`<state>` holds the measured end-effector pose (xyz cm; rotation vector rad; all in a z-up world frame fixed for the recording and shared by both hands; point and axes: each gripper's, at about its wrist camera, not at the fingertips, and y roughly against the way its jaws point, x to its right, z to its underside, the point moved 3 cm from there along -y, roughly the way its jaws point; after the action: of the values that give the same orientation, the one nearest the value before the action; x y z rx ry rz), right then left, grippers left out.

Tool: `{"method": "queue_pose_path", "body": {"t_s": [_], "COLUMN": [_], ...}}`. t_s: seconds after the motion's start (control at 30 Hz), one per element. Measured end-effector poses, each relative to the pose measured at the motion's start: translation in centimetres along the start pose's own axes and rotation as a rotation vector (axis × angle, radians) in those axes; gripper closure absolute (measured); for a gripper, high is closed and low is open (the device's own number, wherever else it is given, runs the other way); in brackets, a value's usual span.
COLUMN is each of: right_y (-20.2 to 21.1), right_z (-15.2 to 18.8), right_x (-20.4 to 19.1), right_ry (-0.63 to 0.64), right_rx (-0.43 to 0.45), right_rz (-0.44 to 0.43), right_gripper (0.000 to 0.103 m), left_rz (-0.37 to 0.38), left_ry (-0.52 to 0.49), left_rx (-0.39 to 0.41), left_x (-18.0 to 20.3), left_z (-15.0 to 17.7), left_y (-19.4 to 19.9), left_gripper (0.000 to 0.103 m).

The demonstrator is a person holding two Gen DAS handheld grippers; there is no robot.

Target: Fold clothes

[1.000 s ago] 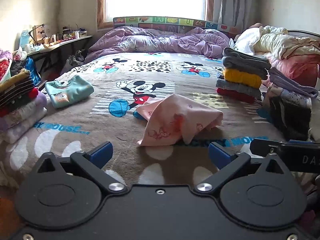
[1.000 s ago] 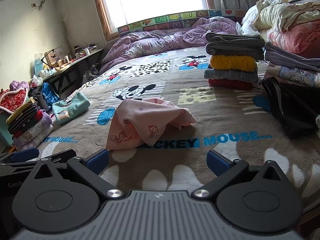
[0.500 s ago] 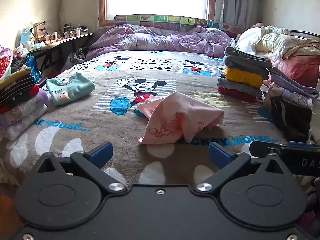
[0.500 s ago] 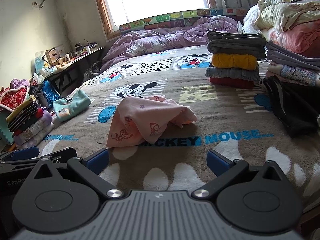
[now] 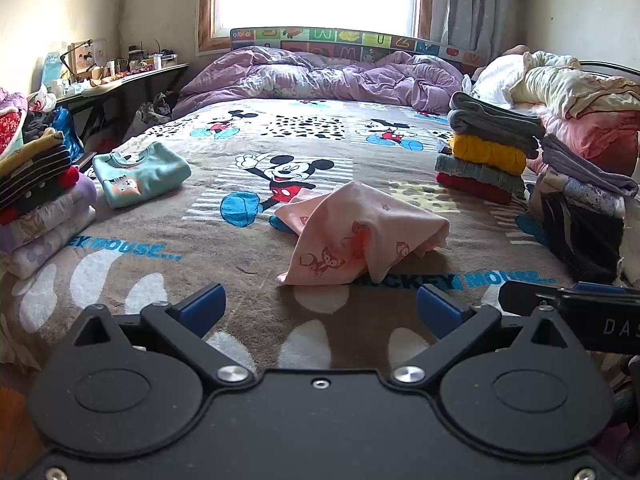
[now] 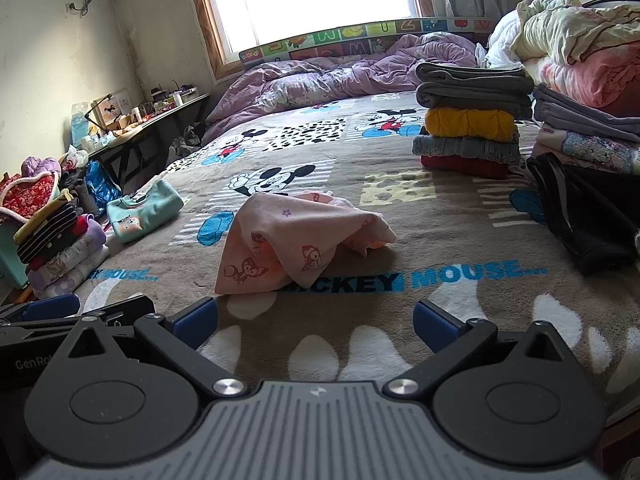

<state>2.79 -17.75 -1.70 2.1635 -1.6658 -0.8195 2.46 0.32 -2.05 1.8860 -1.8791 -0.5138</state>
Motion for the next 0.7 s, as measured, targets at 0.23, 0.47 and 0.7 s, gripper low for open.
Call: {"method": "queue_pose_path", "body": {"t_s": [0.23,0.47,0.7], "right_y": [0.08,0.16,0.18], "right_z": [-0.03,-0.04,-0.07], "right_x": [-0.04,-0.15,-0.17], "right_ry": [0.002,0.002,0.002], "right_rx": [0.001,0.002,0.002], "right_rz": [0.000,0.001,0.003], "right_gripper": [0.000,0.000,0.000], "left_rz": [0.000,0.001,0.000], "left_ry": [0.000,-0.001,-0.002], "left_rx": [0.001,-0.002,-0.004], "left_x": [-0.06,-0.05,-0.03], "left_z": [0.01,-0.02,-0.01], "left_y": [0.13,0.11,-0.02], "left_gripper": [0.000,0.000,0.000]}}
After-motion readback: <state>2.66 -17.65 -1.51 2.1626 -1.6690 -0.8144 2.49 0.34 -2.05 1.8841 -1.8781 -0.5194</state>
